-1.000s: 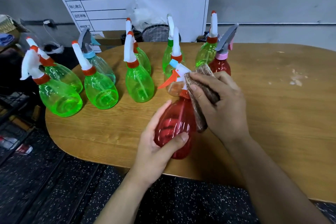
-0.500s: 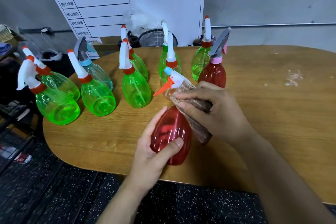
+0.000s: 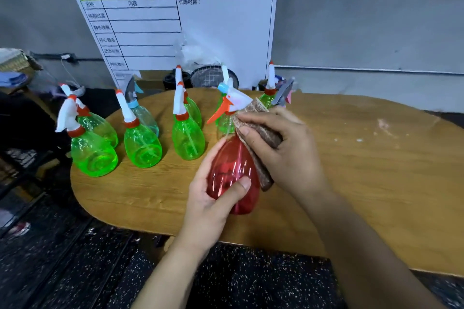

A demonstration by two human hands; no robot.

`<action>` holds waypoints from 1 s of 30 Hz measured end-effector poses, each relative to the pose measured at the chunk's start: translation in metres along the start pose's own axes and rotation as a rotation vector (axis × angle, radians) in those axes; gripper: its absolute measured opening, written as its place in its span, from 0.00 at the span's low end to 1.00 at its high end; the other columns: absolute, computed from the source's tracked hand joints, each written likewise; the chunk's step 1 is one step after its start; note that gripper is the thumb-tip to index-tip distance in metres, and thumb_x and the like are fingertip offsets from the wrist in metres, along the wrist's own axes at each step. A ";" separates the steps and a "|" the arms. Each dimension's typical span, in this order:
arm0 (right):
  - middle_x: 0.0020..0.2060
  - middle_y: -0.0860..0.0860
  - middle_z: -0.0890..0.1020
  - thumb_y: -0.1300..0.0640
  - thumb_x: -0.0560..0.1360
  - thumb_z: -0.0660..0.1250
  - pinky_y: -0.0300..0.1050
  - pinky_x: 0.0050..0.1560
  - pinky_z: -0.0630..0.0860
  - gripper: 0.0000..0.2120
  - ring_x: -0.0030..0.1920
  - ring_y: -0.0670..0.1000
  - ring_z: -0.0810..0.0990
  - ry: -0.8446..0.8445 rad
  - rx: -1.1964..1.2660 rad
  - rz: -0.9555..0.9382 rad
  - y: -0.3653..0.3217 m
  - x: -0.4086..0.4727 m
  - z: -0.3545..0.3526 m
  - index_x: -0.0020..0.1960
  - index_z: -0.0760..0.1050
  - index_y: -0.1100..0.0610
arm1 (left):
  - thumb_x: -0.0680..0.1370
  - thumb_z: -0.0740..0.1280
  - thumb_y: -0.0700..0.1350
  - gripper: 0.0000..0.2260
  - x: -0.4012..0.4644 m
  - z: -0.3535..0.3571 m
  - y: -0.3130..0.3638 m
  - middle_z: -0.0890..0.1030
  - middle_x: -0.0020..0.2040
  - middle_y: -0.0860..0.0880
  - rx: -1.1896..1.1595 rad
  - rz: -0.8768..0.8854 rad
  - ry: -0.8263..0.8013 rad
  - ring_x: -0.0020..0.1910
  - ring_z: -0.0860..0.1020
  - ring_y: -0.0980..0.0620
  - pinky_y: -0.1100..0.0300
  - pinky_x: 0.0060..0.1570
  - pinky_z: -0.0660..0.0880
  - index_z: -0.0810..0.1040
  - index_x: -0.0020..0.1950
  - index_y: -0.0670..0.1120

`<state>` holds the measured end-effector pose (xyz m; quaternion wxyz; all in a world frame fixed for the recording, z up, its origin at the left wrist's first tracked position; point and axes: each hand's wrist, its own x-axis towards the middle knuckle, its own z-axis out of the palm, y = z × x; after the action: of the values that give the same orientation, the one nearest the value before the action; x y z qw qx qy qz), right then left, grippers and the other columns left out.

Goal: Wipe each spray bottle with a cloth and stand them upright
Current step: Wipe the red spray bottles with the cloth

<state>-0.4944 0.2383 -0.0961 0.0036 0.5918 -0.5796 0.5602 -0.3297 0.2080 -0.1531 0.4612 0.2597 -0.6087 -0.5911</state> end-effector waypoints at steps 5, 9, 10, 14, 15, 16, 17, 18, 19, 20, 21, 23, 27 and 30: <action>0.48 0.45 0.82 0.51 0.78 0.75 0.45 0.52 0.80 0.10 0.50 0.43 0.82 0.008 -0.073 -0.097 -0.041 0.014 -0.036 0.60 0.86 0.48 | 0.69 0.78 0.50 0.34 -0.019 0.015 0.037 0.83 0.68 0.53 -0.032 0.063 0.017 0.68 0.81 0.50 0.52 0.69 0.77 0.75 0.75 0.54; 0.48 0.46 0.83 0.51 0.78 0.74 0.45 0.54 0.80 0.10 0.50 0.43 0.83 0.110 -0.097 -0.121 -0.069 0.016 -0.060 0.59 0.86 0.48 | 0.69 0.78 0.50 0.34 -0.032 0.030 0.062 0.83 0.68 0.52 -0.046 0.117 0.006 0.68 0.81 0.50 0.54 0.68 0.77 0.74 0.75 0.54; 0.47 0.46 0.83 0.51 0.78 0.75 0.44 0.54 0.79 0.10 0.50 0.43 0.83 0.086 -0.104 -0.133 -0.073 0.015 -0.064 0.59 0.86 0.48 | 0.69 0.78 0.50 0.34 -0.035 0.033 0.066 0.83 0.68 0.53 -0.052 0.124 0.005 0.67 0.81 0.51 0.56 0.67 0.78 0.74 0.75 0.53; 0.43 0.41 0.78 0.48 0.78 0.74 0.45 0.49 0.79 0.10 0.46 0.41 0.80 0.015 -0.190 -0.185 -0.094 0.012 -0.084 0.59 0.86 0.44 | 0.69 0.78 0.50 0.35 -0.044 0.042 0.085 0.83 0.67 0.53 -0.049 0.148 0.004 0.66 0.82 0.52 0.57 0.66 0.78 0.74 0.75 0.53; 0.43 0.41 0.78 0.47 0.78 0.74 0.48 0.48 0.79 0.10 0.46 0.41 0.81 0.043 -0.207 -0.184 -0.098 0.012 -0.088 0.59 0.86 0.43 | 0.68 0.78 0.50 0.35 -0.046 0.045 0.090 0.83 0.67 0.54 -0.051 0.152 0.002 0.66 0.82 0.52 0.58 0.65 0.78 0.74 0.75 0.53; 0.44 0.42 0.80 0.46 0.78 0.73 0.50 0.48 0.80 0.11 0.46 0.42 0.82 0.084 -0.211 -0.190 -0.105 0.015 -0.094 0.60 0.85 0.43 | 0.69 0.79 0.50 0.35 -0.047 0.047 0.098 0.83 0.67 0.54 -0.046 0.167 0.001 0.66 0.82 0.53 0.60 0.64 0.78 0.74 0.75 0.53; 0.46 0.43 0.81 0.46 0.78 0.73 0.52 0.48 0.80 0.11 0.47 0.44 0.83 0.115 -0.205 -0.192 -0.110 0.017 -0.098 0.60 0.85 0.43 | 0.69 0.79 0.49 0.35 -0.048 0.050 0.105 0.83 0.68 0.54 -0.039 0.179 -0.001 0.66 0.82 0.53 0.62 0.63 0.78 0.74 0.76 0.52; 0.47 0.43 0.82 0.46 0.78 0.73 0.53 0.49 0.81 0.11 0.48 0.45 0.83 0.127 -0.191 -0.195 -0.115 0.019 -0.102 0.59 0.85 0.43 | 0.70 0.80 0.47 0.35 -0.048 0.053 0.112 0.83 0.68 0.54 -0.033 0.190 -0.002 0.67 0.81 0.54 0.64 0.62 0.77 0.74 0.76 0.51; 0.47 0.43 0.82 0.45 0.78 0.73 0.54 0.50 0.81 0.11 0.49 0.45 0.84 0.114 -0.180 -0.207 -0.123 0.021 -0.106 0.59 0.85 0.43 | 0.71 0.79 0.45 0.34 -0.050 0.055 0.120 0.82 0.68 0.55 -0.031 0.203 -0.003 0.67 0.81 0.55 0.65 0.62 0.77 0.74 0.76 0.51; 0.48 0.43 0.82 0.45 0.78 0.72 0.54 0.50 0.81 0.10 0.50 0.45 0.84 0.082 -0.180 -0.216 -0.128 0.022 -0.109 0.58 0.85 0.42 | 0.71 0.79 0.45 0.34 -0.052 0.057 0.126 0.82 0.68 0.55 -0.036 0.211 -0.003 0.67 0.81 0.55 0.65 0.62 0.77 0.74 0.76 0.50; 0.48 0.42 0.82 0.44 0.78 0.72 0.54 0.51 0.81 0.10 0.51 0.44 0.83 0.053 -0.190 -0.233 -0.135 0.025 -0.114 0.58 0.85 0.42 | 0.70 0.79 0.47 0.35 -0.053 0.058 0.133 0.82 0.68 0.56 -0.040 0.229 -0.001 0.67 0.81 0.56 0.65 0.62 0.77 0.74 0.76 0.50; 0.50 0.41 0.82 0.43 0.78 0.72 0.54 0.51 0.81 0.10 0.52 0.44 0.83 0.049 -0.229 -0.264 -0.145 0.030 -0.122 0.58 0.84 0.41 | 0.68 0.79 0.50 0.36 -0.057 0.061 0.143 0.83 0.67 0.58 -0.040 0.237 -0.002 0.66 0.81 0.57 0.66 0.60 0.77 0.74 0.76 0.50; 0.50 0.41 0.83 0.46 0.78 0.74 0.53 0.52 0.80 0.09 0.51 0.44 0.83 0.159 -0.239 -0.273 -0.166 0.045 -0.143 0.58 0.84 0.43 | 0.69 0.80 0.46 0.35 -0.059 0.068 0.166 0.84 0.64 0.60 -0.017 0.275 -0.019 0.63 0.83 0.57 0.66 0.58 0.78 0.74 0.75 0.52; 0.49 0.42 0.83 0.45 0.78 0.73 0.54 0.52 0.80 0.09 0.51 0.45 0.83 0.058 -0.256 -0.308 -0.178 0.048 -0.150 0.57 0.84 0.43 | 0.68 0.79 0.46 0.35 -0.059 0.072 0.178 0.84 0.64 0.60 -0.033 0.282 -0.021 0.62 0.83 0.57 0.65 0.57 0.79 0.74 0.75 0.52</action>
<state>-0.4851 0.3614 0.1065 0.1812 0.6517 -0.5484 0.4916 -0.3254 0.3231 0.0119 0.5376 0.1578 -0.6339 -0.5331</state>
